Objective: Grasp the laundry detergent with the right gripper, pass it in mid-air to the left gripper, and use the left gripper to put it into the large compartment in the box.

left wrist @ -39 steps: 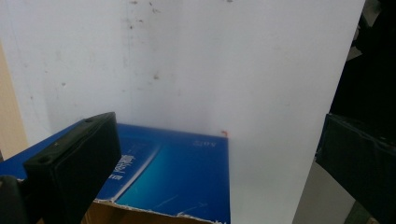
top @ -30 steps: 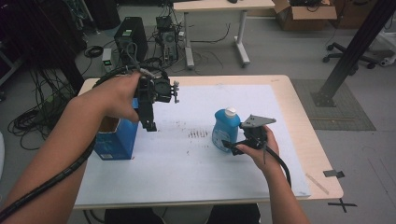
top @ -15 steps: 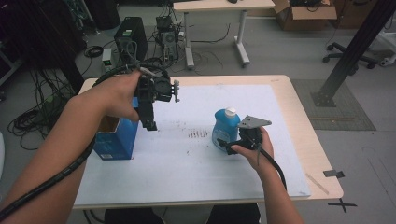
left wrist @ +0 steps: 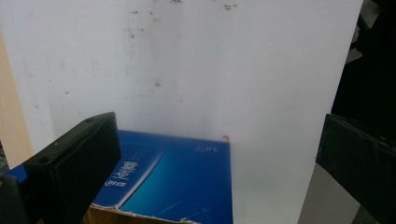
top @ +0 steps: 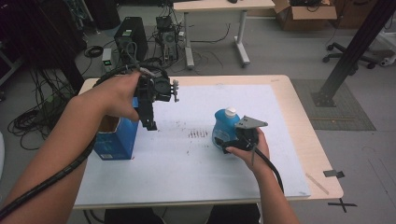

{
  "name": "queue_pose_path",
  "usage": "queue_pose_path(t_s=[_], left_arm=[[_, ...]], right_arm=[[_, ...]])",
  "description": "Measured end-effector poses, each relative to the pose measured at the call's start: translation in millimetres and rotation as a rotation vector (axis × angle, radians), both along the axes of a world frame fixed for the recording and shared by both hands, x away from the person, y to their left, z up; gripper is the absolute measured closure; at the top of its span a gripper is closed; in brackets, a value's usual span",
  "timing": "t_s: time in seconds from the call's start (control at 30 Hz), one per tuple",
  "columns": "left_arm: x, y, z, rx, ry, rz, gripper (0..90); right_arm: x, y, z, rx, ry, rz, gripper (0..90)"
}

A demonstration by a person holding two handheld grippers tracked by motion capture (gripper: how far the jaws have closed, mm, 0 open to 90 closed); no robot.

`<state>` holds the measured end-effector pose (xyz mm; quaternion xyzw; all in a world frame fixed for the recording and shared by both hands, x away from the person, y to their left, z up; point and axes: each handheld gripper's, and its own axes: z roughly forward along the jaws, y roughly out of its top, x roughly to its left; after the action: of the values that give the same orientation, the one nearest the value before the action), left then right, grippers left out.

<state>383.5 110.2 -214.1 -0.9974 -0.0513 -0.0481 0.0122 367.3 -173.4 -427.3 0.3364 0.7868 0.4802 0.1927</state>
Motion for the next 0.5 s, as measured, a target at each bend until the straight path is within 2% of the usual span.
queue_pose_path(t_s=[0.3, 0.5], left_arm=[[-0.4, 3.1, 2.0, -0.002, -0.011, 0.001, 0.4], [-1.1, 4.4, 3.8, -0.012, -0.018, 0.002, 0.4]], right_arm=[[-0.6, 2.0, -1.1, 0.022, -0.007, -0.015, 5.5], [-4.0, 1.6, -2.1, 0.032, -0.024, -0.026, 11.6]])
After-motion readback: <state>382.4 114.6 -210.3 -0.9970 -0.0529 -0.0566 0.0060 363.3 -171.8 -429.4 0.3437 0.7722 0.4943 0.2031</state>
